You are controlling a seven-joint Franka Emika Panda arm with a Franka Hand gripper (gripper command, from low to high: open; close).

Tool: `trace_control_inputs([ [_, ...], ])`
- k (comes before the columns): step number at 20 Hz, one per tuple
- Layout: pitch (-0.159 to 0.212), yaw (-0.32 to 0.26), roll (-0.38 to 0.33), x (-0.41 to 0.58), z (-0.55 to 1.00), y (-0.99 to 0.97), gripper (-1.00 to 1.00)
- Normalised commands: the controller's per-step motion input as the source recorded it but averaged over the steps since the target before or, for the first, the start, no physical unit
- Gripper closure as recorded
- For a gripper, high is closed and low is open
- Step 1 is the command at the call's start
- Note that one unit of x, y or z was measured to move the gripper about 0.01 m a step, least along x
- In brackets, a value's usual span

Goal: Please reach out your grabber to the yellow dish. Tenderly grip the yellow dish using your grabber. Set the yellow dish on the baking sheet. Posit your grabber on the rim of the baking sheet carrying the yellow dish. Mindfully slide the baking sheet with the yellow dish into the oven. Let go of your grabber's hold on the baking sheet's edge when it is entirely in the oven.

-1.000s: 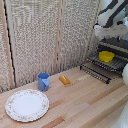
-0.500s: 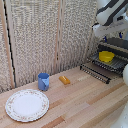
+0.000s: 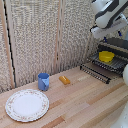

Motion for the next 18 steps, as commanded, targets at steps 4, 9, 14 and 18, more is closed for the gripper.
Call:
trace_control_inputs([
  [4,0.035,0.236,-0.297,0.109,-0.25,-0.03,-1.00],
  [9,0.187,0.243,-0.238,-0.107,0.00,0.00,-1.00],
  [14,0.261,0.238,-0.209,-0.205,0.07,0.03,-1.00],
  [18,0.262,0.215,-0.228,-0.156,0.01,0.01,-1.00],
])
